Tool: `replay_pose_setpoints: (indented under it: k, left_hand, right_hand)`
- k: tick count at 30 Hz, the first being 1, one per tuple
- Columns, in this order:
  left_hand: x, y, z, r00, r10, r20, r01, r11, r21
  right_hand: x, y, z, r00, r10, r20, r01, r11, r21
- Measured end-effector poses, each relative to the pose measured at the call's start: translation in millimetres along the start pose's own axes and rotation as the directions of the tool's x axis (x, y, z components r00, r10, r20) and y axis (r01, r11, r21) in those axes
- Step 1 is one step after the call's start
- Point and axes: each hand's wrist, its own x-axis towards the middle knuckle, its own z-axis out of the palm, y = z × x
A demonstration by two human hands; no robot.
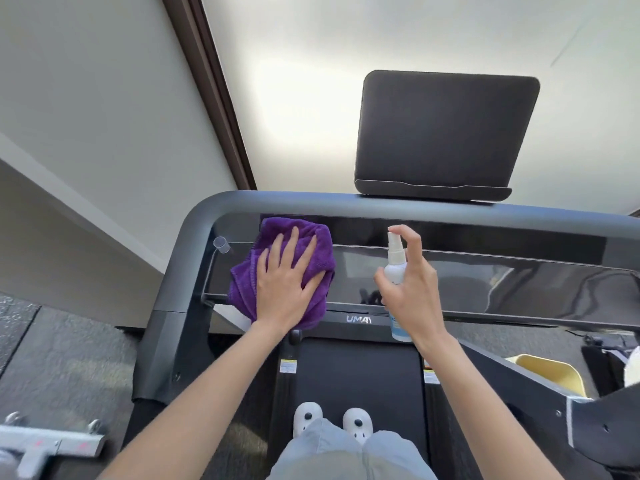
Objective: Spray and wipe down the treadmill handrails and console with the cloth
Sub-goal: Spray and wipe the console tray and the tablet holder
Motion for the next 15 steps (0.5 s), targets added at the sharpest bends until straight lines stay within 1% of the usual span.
replay_pose_setpoints:
  k: [3,5,8,10,11,12,13,15]
  left_hand:
    - [4.1,-8.8,-0.3,0.998,0.059,0.015,-0.059,0.998,-0.034]
    - [18.4,-22.9,-3.6,0.999,0.043,0.031,-0.042,0.998,-0.037]
    - [34.7,-22.0,-3.7,0.997,-0.083,0.006,0.083,0.996,-0.025]
    - [37.8,-4.5,-0.1,0.984,-0.176,-0.025,0.176,0.984,0.0]
    - [37.3,6.3,2.1,0.98,-0.194,-0.037,0.195,0.981,0.01]
    - [36.1,17.5,4.3,0.984,-0.175,-0.036,0.176,0.984,0.018]
    - [34.6,27.7,6.2,0.993,-0.12,-0.023,0.12,0.993,0.021]
    - [27.8,47.3,11.1,0.999,0.045,0.016,-0.045,0.999,0.004]
  right_hand:
    - [-4.6,3.4,6.2,1.0,0.028,0.015,-0.028,1.0,-0.004]
    - [-5.8,3.4,7.7,0.999,0.038,0.015,-0.037,0.999,-0.023]
    - [-3.8,2.9,3.5,0.998,0.06,-0.005,-0.06,0.998,-0.034]
    - [-2.9,4.1,-0.1,0.996,0.087,-0.026,-0.087,0.996,-0.02]
    - [-3.3,4.1,-1.3,0.995,0.094,-0.041,-0.094,0.995,-0.011]
    - [-4.8,4.4,-2.8,0.994,0.099,-0.057,-0.099,0.995,-0.004]
    - [-5.7,4.4,-3.4,0.993,0.097,-0.066,-0.097,0.995,0.0]
    - [-7.9,6.3,-4.2,0.994,0.088,-0.064,-0.088,0.996,0.006]
